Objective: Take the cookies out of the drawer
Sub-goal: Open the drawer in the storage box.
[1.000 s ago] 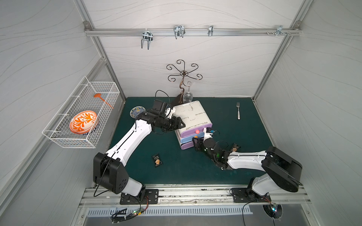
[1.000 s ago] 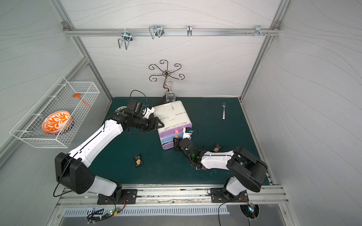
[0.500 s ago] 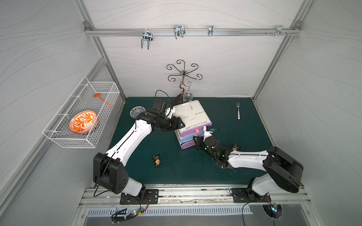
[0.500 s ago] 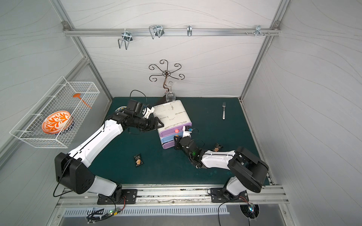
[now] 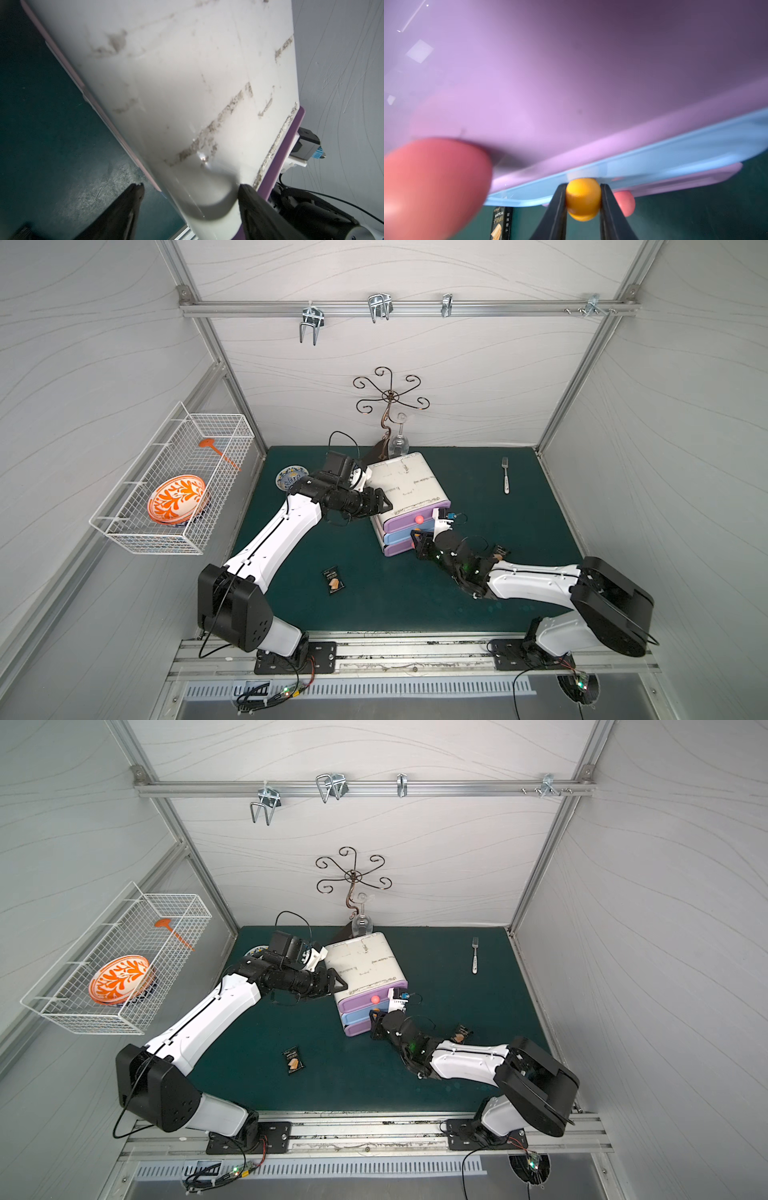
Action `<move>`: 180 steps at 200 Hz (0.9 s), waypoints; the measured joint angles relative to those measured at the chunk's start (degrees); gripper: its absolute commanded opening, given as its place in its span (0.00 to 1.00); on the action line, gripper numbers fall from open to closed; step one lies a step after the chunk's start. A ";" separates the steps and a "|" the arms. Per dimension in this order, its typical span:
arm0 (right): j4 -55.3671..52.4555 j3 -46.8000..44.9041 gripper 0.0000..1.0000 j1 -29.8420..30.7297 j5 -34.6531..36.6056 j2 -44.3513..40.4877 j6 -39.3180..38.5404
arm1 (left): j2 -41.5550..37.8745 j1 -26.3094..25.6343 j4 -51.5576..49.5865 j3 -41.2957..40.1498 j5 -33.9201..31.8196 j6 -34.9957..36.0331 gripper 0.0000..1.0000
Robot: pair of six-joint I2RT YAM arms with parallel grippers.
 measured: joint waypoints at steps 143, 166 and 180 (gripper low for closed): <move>-7.17 -0.07 0.11 2.05 1.77 -4.11 1.68 | -10.45 -0.07 -0.11 -3.78 1.79 -5.01 0.80; -7.80 0.52 0.11 1.29 1.05 -3.85 1.66 | -18.67 -2.43 -0.98 -5.90 0.92 -6.36 0.73; -8.13 0.74 0.11 0.83 0.37 -3.82 1.66 | -23.52 -6.29 -0.15 -8.41 -1.14 -7.82 0.66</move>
